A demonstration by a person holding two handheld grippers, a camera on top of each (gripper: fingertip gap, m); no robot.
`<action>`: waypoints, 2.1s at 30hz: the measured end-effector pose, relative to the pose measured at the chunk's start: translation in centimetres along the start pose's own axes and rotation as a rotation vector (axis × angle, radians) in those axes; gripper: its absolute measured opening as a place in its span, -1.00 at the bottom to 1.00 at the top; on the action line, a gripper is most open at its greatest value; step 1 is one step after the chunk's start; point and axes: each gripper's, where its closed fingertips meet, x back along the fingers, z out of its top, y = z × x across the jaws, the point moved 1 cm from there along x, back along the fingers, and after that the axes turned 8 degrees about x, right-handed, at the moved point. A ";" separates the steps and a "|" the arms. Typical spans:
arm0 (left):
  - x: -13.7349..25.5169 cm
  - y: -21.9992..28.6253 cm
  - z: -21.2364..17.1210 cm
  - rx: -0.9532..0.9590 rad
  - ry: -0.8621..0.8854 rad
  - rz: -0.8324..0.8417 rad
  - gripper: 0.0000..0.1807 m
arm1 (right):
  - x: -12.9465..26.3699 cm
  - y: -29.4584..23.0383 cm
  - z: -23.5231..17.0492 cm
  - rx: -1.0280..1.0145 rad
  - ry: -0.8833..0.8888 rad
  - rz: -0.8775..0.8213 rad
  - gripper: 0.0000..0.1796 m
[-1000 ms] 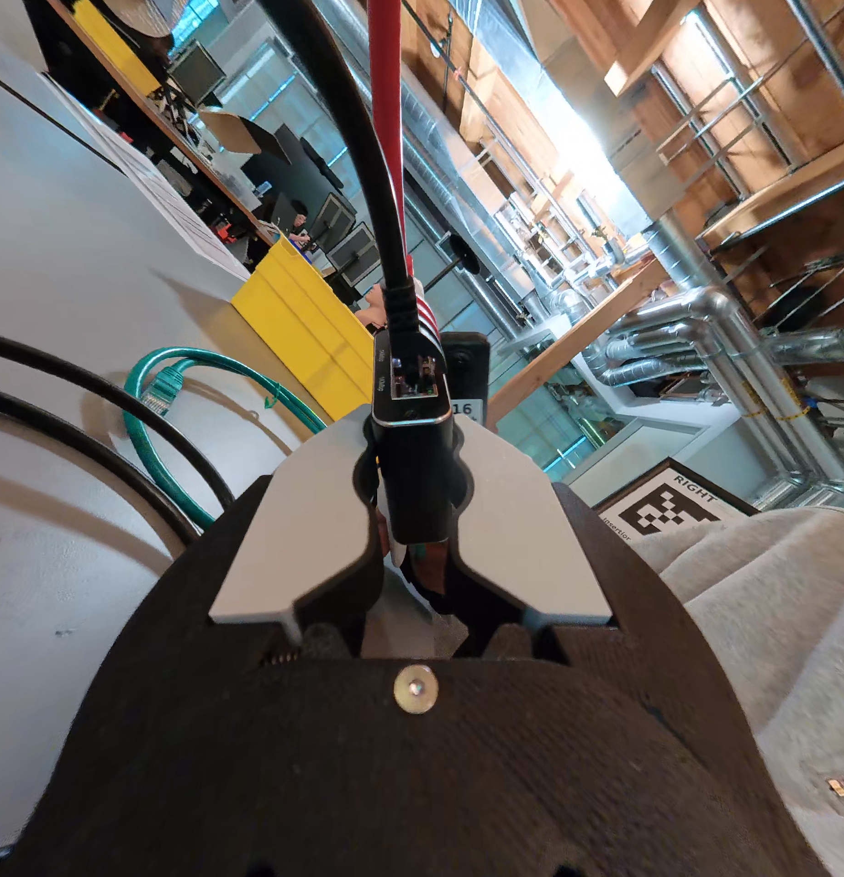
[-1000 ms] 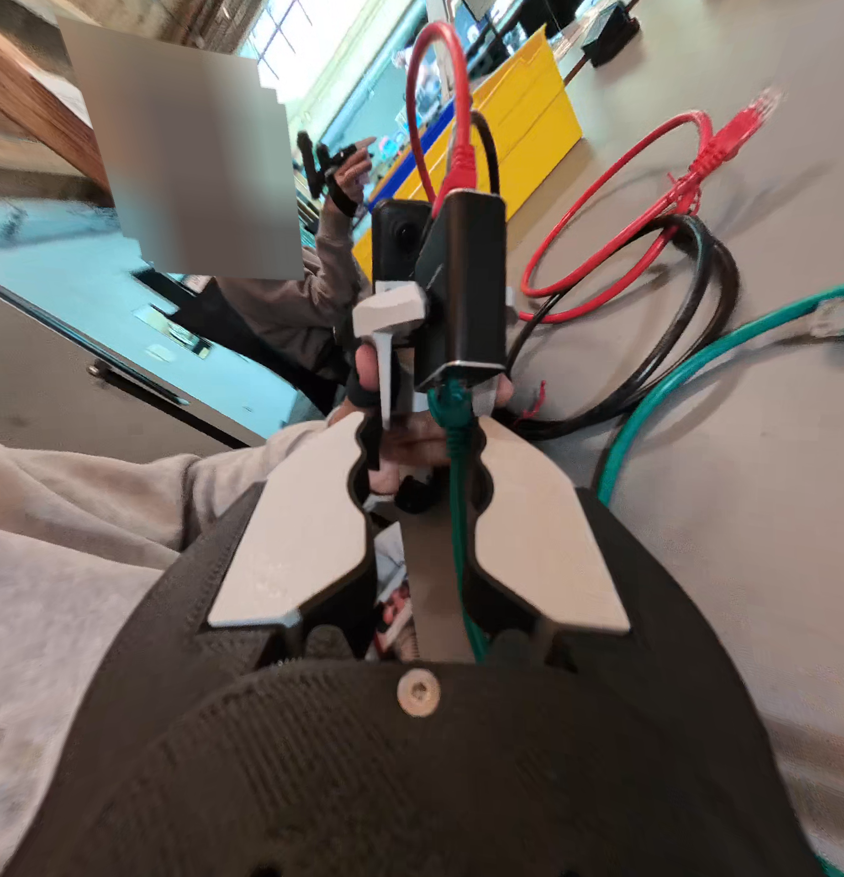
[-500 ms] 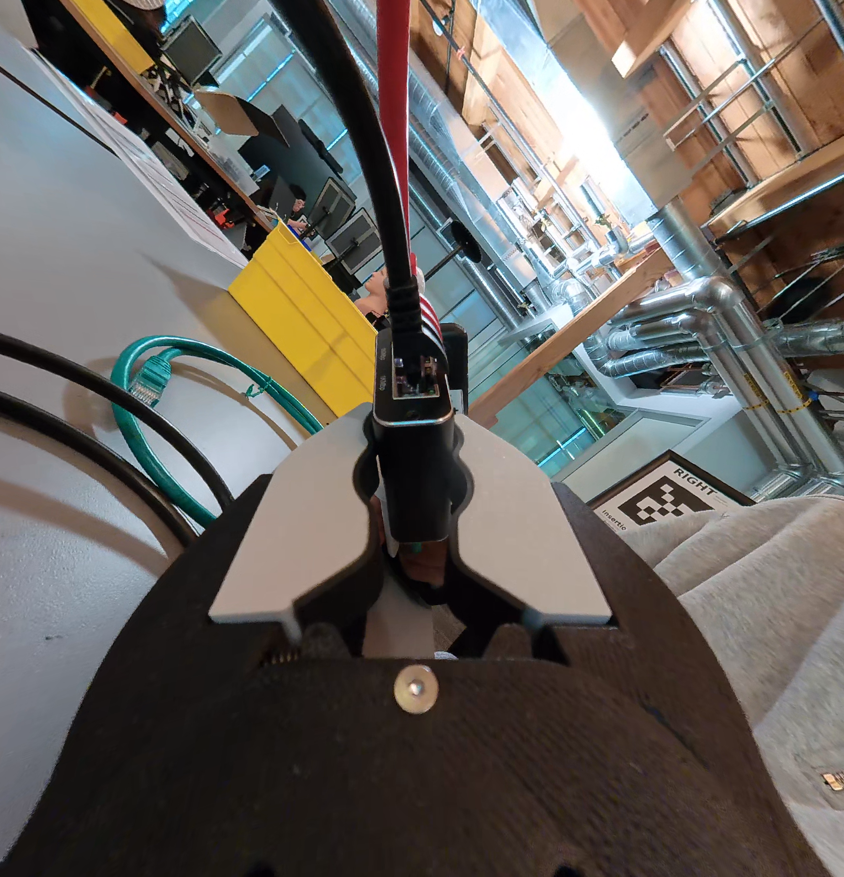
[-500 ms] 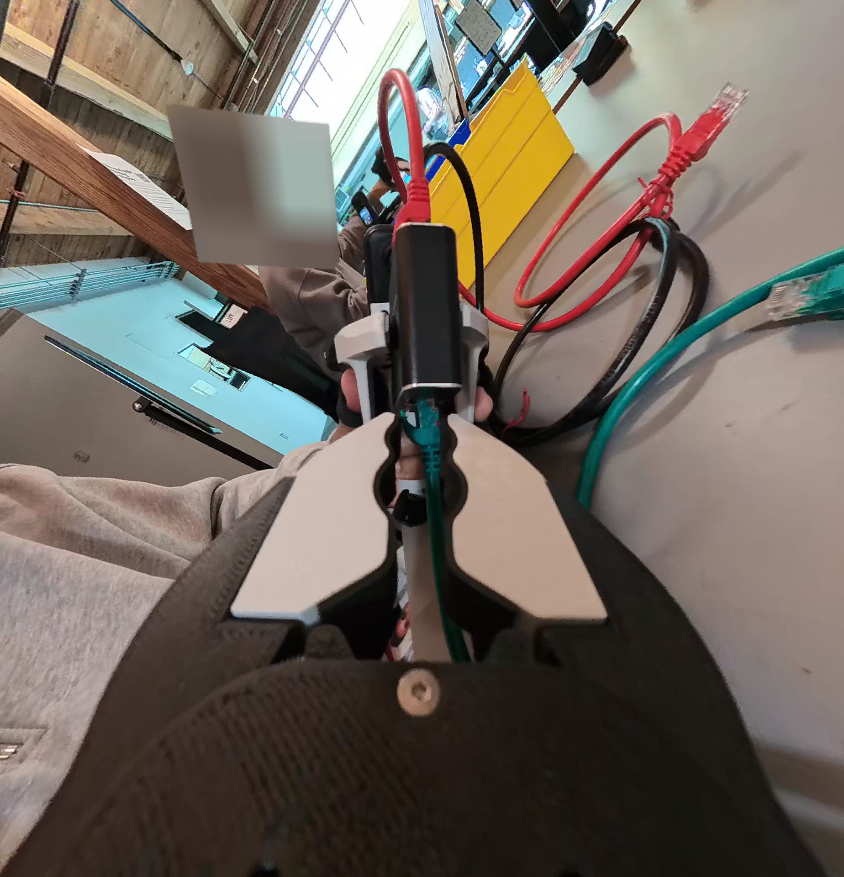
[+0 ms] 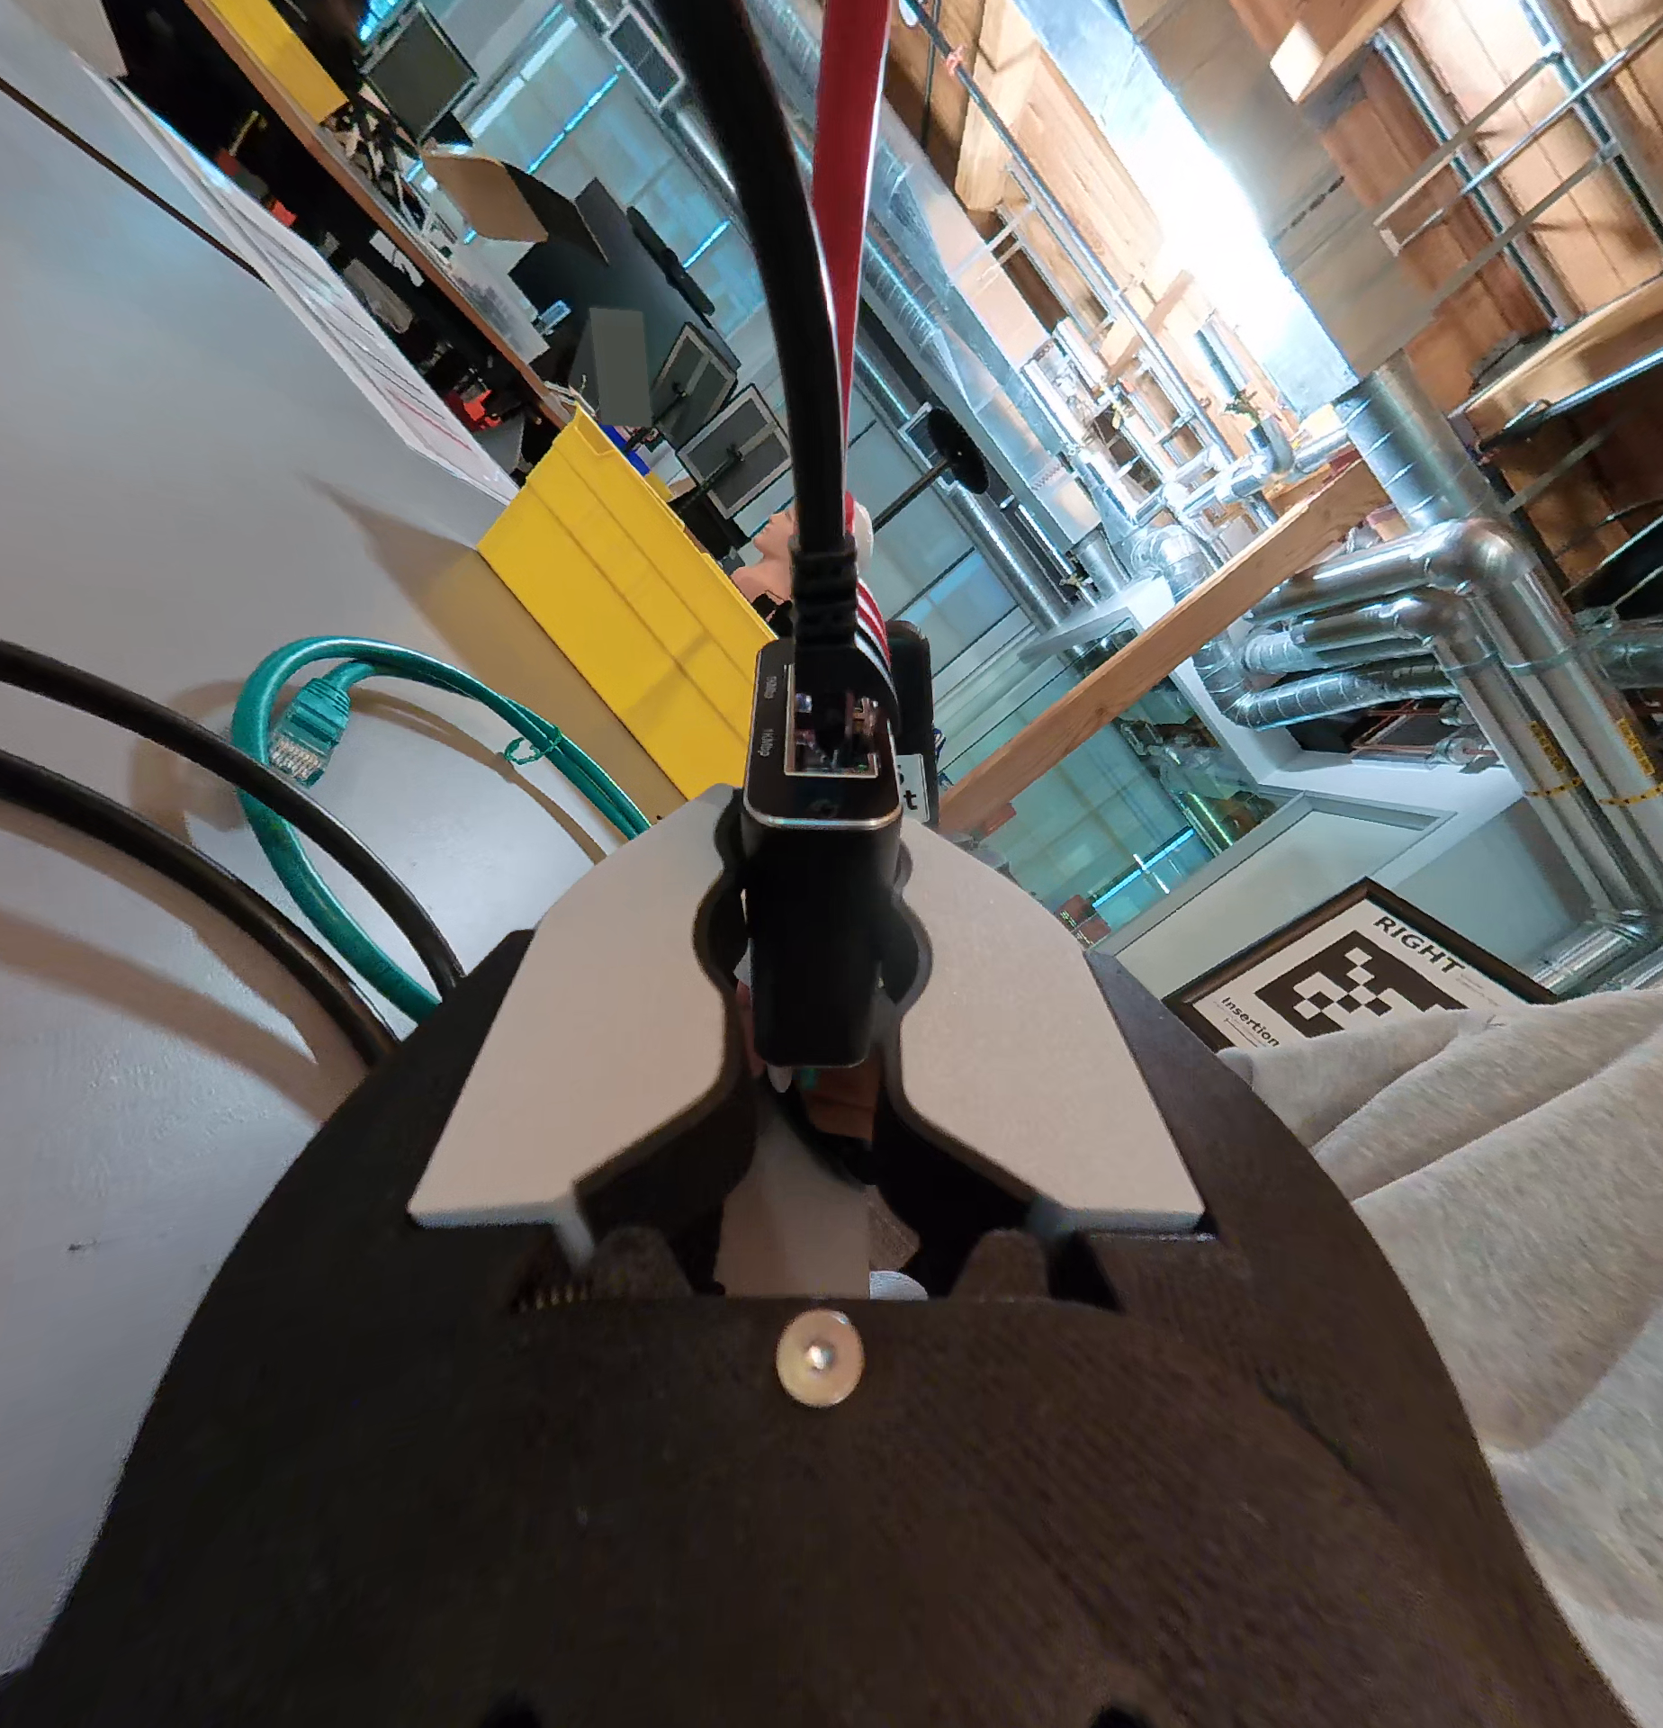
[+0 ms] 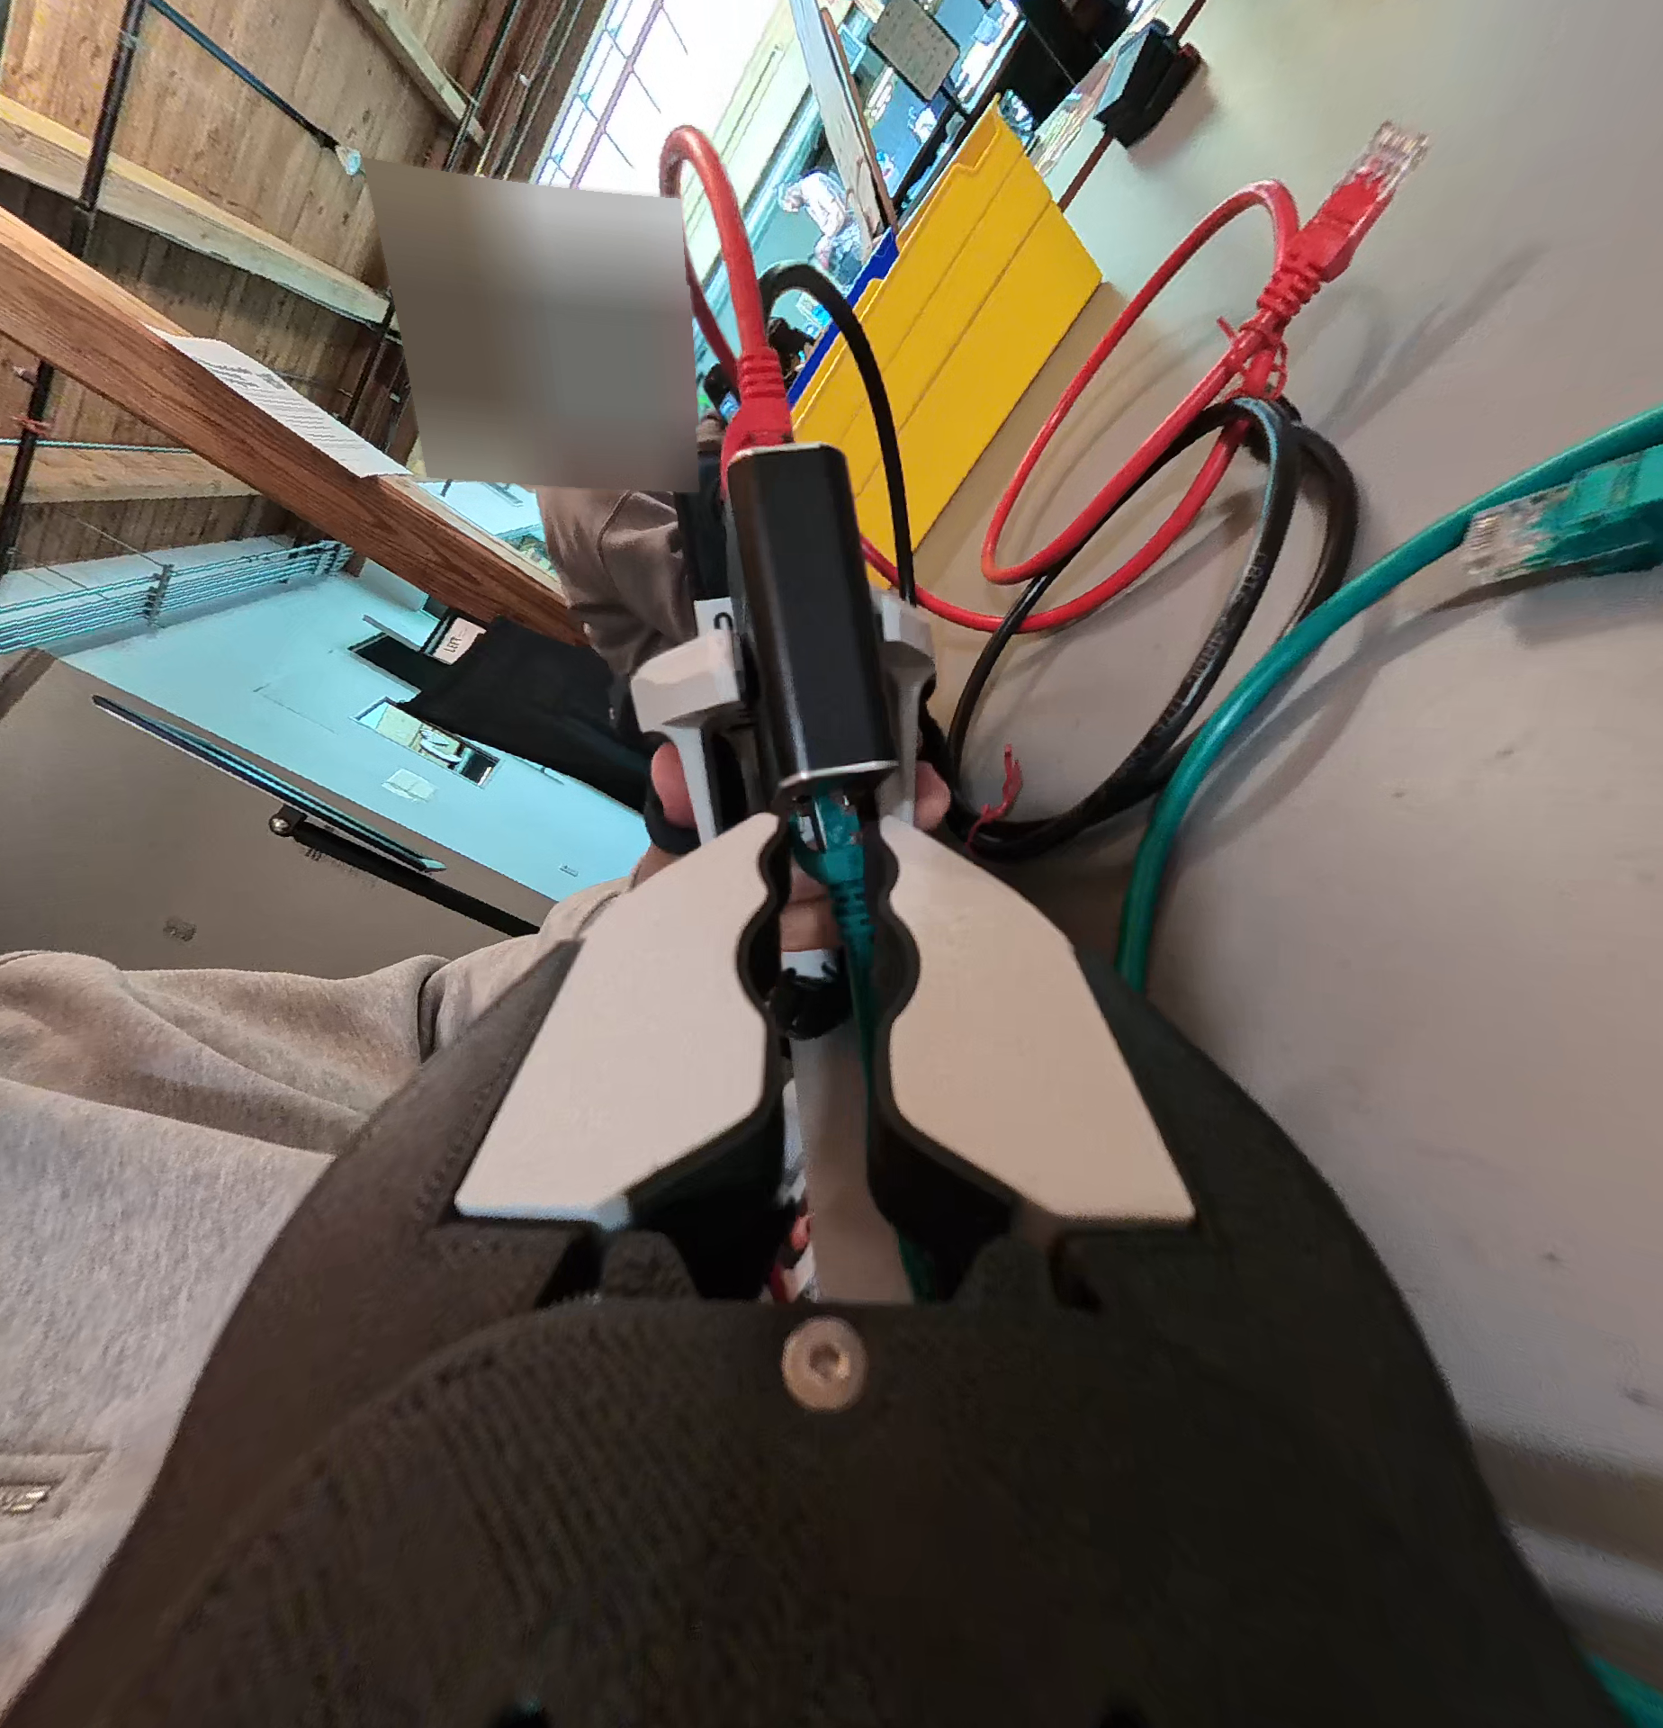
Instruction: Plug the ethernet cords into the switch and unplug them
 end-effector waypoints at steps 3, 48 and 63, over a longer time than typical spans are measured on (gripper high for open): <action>-0.1 -0.2 -0.1 0.012 -0.008 0.009 -0.72 | 0.0 0.2 -0.1 -0.011 0.004 -0.024 -0.85; 3.1 -1.8 3.3 -0.007 0.012 0.077 -0.72 | 6.7 2.4 2.6 0.748 -0.252 -0.421 -0.58; 3.1 -1.9 3.1 0.037 0.001 0.052 -0.72 | 7.2 4.6 -4.9 0.824 -0.748 -0.363 -0.40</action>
